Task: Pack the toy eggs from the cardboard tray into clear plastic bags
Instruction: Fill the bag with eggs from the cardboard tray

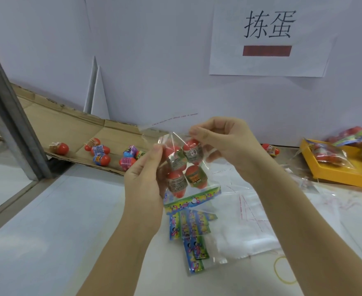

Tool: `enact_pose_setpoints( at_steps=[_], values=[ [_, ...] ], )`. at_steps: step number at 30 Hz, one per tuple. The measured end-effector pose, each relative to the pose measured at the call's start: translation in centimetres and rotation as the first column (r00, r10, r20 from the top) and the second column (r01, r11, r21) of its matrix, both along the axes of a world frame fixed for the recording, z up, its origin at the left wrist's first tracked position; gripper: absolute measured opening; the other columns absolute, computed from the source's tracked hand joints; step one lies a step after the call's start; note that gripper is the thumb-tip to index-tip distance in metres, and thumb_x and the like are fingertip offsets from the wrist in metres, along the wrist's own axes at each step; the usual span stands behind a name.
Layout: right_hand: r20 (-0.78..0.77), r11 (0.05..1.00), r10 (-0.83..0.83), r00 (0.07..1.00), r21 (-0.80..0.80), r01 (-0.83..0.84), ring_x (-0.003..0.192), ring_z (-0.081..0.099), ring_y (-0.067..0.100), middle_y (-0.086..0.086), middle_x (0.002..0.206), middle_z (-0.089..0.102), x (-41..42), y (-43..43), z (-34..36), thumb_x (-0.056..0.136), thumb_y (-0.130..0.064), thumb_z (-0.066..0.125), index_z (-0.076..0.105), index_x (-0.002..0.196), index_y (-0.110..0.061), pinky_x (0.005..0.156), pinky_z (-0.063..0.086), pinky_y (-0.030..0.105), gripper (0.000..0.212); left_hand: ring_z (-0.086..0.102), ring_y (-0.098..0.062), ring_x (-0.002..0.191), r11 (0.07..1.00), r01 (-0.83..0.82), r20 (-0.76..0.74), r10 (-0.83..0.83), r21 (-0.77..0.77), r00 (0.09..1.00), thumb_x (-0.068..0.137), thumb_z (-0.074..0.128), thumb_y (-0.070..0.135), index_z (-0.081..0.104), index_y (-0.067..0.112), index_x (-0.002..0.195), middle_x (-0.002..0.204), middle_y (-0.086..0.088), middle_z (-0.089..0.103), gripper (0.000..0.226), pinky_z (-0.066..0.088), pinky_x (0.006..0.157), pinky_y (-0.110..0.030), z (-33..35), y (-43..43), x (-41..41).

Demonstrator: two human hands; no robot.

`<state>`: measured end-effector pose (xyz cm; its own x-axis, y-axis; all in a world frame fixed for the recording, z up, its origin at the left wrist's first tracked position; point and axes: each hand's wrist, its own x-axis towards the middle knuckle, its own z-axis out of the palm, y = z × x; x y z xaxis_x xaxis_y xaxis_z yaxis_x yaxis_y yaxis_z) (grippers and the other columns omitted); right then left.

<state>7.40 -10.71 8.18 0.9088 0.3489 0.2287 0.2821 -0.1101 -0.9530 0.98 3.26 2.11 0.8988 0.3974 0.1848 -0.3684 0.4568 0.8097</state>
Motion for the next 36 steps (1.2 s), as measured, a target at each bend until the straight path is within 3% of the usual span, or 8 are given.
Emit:
enact_pose_setpoints(
  at_steps=[3, 7, 10, 14, 18, 24, 32, 36],
  values=[
    [0.003, 1.0, -0.014, 1.0, -0.006, 0.014, 0.054, 0.061, 0.009, -0.002, 0.068, 0.072, 0.0, 0.1, 0.0, 0.077, -0.03, 0.076, 0.071, 0.07, -0.02, 0.048, 0.05, 0.021, 0.013, 0.072, -0.008, 0.084, 0.999, -0.038, 0.039, 0.039, -0.034, 0.998, 0.086, 0.057, 0.021, 0.071, 0.013, 0.112, 0.097, -0.001, 0.076, 0.03, 0.055, 0.065, -0.018, 0.0, 0.0, 0.1],
    [0.049, 0.991, -0.135, 0.99, -0.011, 0.136, 0.061, 0.062, 0.011, -0.005, 0.072, 0.071, 0.0, 0.4, -0.4, 0.081, -0.028, 0.074, 0.069, 0.084, -0.022, 0.056, 0.053, 0.022, 0.009, 0.072, -0.006, 0.09, 0.995, -0.102, 0.049, 0.101, 0.012, 0.994, 0.095, 0.052, 0.014, 0.068, 0.023, 0.112, 0.102, 0.003, 0.076, 0.025, 0.057, 0.067, -0.018, -0.1, -0.3, 0.0],
    [0.461, 0.922, -0.351, 0.815, 0.019, 0.387, 0.068, 0.06, 0.009, -0.01, 0.08, 0.065, -0.6, 1.2, -0.9, 0.083, -0.023, 0.073, 0.063, 0.09, -0.03, 0.067, 0.052, 0.025, 0.014, 0.07, -0.008, 0.099, 0.974, -0.183, 0.065, 0.175, 0.137, 0.982, 0.089, 0.057, 0.024, 0.069, 0.033, 0.112, 0.106, 0.008, 0.075, 0.027, 0.058, 0.08, -0.025, -0.4, -0.7, -0.3],
    [0.836, 0.936, -0.049, 0.547, -0.153, 0.317, 0.07, 0.061, 0.016, -0.005, 0.076, 0.069, -1.9, 2.2, -0.9, 0.082, -0.018, 0.068, 0.073, 0.086, -0.016, 0.074, 0.049, 0.043, 0.006, 0.066, -0.002, 0.096, 0.954, -0.237, 0.133, 0.214, 0.186, 0.968, 0.09, 0.057, 0.023, 0.066, 0.031, 0.118, 0.108, 0.005, 0.074, 0.03, 0.055, 0.079, -0.021, -0.5, -1.3, -0.5],
    [0.908, 0.911, -0.006, 0.419, -0.168, 0.376, 0.071, 0.062, 0.024, -0.001, 0.077, 0.071, -2.2, 2.6, -0.9, 0.088, -0.015, 0.065, 0.075, 0.094, -0.014, 0.072, 0.046, 0.042, 0.012, 0.048, -0.006, 0.068, 0.907, -0.295, 0.207, 0.24, 0.301, 0.949, 0.087, 0.058, 0.028, 0.066, 0.036, 0.114, 0.074, 0.015, 0.063, 0.03, 0.044, 0.061, -0.01, -0.5, -1.7, -0.8],
    [0.946, 0.903, -0.027, 0.324, -0.116, 0.414, 0.069, 0.063, 0.026, -0.001, 0.075, 0.071, -2.0, 2.4, -0.7, 0.087, -0.016, 0.066, 0.076, 0.087, -0.012, 0.07, 0.046, 0.04, 0.011, 0.035, 0.0, 0.052, 0.791, -0.363, 0.265, 0.261, 0.493, 0.928, 0.098, 0.055, 0.014, 0.058, 0.036, 0.125, 0.062, 0.016, 0.05, 0.035, 0.033, 0.048, -0.011, -1.4, -1.6, -0.8],
    [0.989, 0.861, -0.1, 0.109, 0.031, 0.508, 0.057, 0.057, 0.023, -0.003, 0.059, 0.063, -1.6, 2.2, -0.9, 0.085, -0.011, 0.066, 0.072, 0.071, -0.012, 0.073, 0.043, 0.038, 0.015, 0.031, 0.0, 0.047, 0.643, -0.426, 0.331, 0.272, 0.637, 0.904, 0.096, 0.049, 0.018, 0.051, 0.048, 0.123, 0.054, 0.015, 0.038, 0.041, 0.027, 0.05, -0.007, -1.5, -1.1, -0.9],
    [0.983, 0.848, -0.133, 0.124, 0.048, 0.529, 0.057, 0.057, 0.021, -0.002, 0.061, 0.062, -1.5, 1.9, -0.8, 0.084, -0.01, 0.064, 0.069, 0.071, -0.011, 0.075, 0.041, 0.038, 0.014, 0.041, 0.003, 0.056, 0.698, -0.389, 0.308, 0.246, 0.601, 0.919, 0.095, 0.048, 0.019, 0.054, 0.051, 0.12, 0.063, 0.017, 0.05, 0.041, 0.037, 0.056, -0.006, -1.3, -1.4, -1.1]
  ],
)
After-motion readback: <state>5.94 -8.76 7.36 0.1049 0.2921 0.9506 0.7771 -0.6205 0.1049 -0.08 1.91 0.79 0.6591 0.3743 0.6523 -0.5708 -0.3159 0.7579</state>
